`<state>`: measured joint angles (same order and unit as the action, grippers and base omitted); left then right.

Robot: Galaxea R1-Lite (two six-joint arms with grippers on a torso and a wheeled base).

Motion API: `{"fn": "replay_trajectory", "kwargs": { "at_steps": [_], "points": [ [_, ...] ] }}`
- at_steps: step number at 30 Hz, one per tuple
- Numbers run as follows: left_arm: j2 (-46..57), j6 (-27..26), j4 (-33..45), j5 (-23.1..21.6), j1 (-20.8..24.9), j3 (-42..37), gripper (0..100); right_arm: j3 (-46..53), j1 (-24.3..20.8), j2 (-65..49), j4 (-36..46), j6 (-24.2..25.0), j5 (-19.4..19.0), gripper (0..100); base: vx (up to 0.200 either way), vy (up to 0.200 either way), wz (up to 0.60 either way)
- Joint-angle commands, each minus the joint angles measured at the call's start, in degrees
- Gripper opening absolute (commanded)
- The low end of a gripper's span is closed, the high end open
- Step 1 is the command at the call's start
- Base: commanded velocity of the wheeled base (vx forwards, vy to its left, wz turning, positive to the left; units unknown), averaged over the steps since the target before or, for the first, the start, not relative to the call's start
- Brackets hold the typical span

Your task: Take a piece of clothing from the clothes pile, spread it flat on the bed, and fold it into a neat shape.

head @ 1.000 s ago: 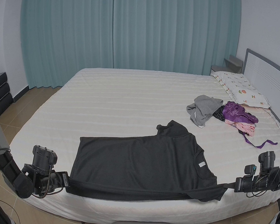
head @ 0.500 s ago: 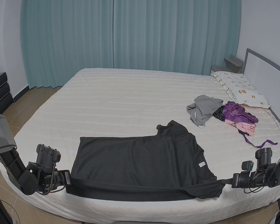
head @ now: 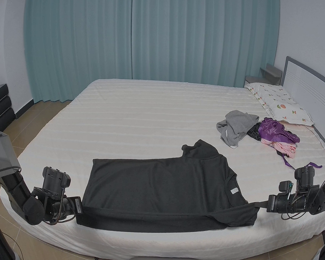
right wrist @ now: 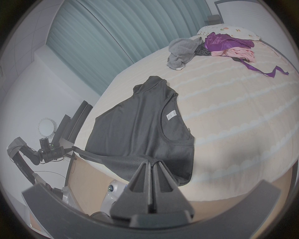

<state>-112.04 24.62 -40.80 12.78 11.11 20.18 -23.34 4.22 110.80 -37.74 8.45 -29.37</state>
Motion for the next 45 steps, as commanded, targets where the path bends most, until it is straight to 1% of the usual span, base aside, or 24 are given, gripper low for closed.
{"fn": "replay_trajectory", "kwargs": {
  "at_steps": [1,19,31,34,35,36,37,41,45],
  "points": [
    [-1.95,0.16,-0.07,-0.03,-0.03,1.01,0,-1.44,0.0,1.35,0.04,0.08,0.1,0,0.0,0.0,0.0],
    [-9.42,0.69,-0.16,-0.3,-0.21,7.51,0,-6.98,-0.09,9.26,0.04,0.17,0.1,0,0.0,0.0,0.0],
    [-18.21,1.83,-0.16,-0.3,-1.61,15.07,0,-14.01,-0.44,16.2,0.48,0.25,0.1,0,0.0,0.0,0.0],
    [-19.18,3.15,-0.07,-0.3,-1.61,16.65,0,-14.89,-0.88,17.17,0.48,0.25,0.1,0,0.0,0.0,0.0],
    [-19.35,3.5,-0.07,-0.3,-1.61,17.09,0,-15.15,-0.97,17.61,0.48,0.25,0.19,100,0.0,0.0,0.0],
    [-19.44,3.5,-0.07,-0.3,-1.61,17.18,0,-15.24,-0.97,17.7,0.48,0.25,0.19,100,0.0,0.0,0.0],
    [-19.7,3.59,-0.07,-0.3,-1.61,17.71,100,-15.77,-0.97,18.31,0.48,0.25,0.28,100,0.0,0.0,0.0],
    [-20.14,3.76,-0.07,-0.3,-1.61,18.76,100,-16.47,-1.14,18.66,0.39,1.04,0.36,100,0.0,0.0,0.0],
    [-19.0,5.17,-0.07,-0.3,-1.79,18.67,100,-15.41,-1.41,14.44,0.12,8.08,-0.08,100,0.0,0.0,0.0]
  ]
}}
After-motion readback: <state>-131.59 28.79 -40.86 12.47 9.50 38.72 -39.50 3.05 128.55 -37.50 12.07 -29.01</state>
